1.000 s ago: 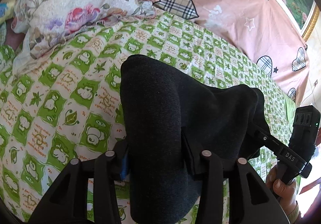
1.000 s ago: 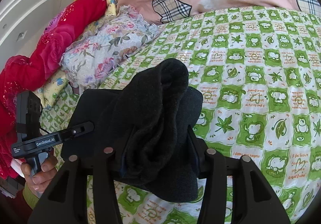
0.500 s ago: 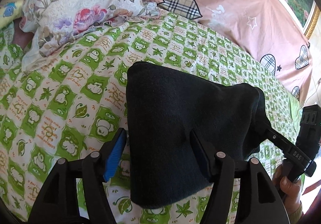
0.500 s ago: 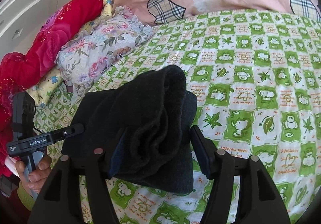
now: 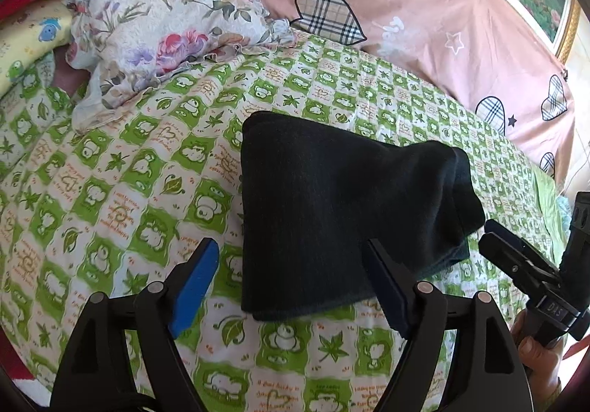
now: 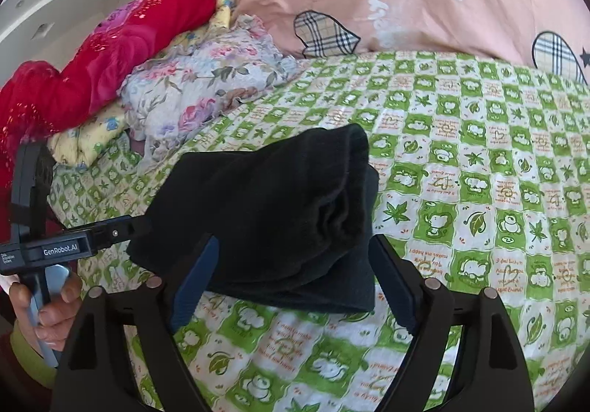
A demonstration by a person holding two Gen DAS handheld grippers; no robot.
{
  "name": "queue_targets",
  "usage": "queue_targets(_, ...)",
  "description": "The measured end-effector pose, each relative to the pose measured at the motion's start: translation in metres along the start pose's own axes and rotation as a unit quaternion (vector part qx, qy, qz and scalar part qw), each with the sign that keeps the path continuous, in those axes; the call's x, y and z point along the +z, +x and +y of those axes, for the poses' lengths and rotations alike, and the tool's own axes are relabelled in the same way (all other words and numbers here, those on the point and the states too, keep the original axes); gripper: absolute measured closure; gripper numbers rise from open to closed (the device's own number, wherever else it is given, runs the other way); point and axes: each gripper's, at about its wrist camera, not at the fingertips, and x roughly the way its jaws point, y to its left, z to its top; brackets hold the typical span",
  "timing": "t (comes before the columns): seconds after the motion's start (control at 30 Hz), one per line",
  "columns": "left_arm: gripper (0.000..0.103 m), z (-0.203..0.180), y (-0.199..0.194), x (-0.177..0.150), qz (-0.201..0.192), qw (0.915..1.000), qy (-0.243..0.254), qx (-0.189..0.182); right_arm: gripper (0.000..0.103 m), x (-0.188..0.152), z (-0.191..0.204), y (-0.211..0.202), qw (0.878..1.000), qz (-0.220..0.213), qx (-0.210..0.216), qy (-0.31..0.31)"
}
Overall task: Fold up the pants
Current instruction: 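Open both grippers and withdraw them from the folded pants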
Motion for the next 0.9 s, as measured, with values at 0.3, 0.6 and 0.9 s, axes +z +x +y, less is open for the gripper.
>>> queue_targets(0.3,0.021,-0.007,-0.012,-0.021,0.000,0.9995,0.015,0.029,0.005,-0.014,0.016,-0.010,1.000,-0.003,-0.006,-0.012)
queue_targets(0.6,0.020,-0.020,-0.023,-0.036,-0.022,0.9965,0.039,0.070,0.001,-0.034,0.029,-0.017,0.999,-0.008,-0.009,-0.030)
queue_targets(0.9,0.019,-0.024,-0.018,-0.048,-0.009,0.9960,0.049,0.075,0.001,-0.042,0.034,-0.018,0.999,0.000,-0.020,-0.047)
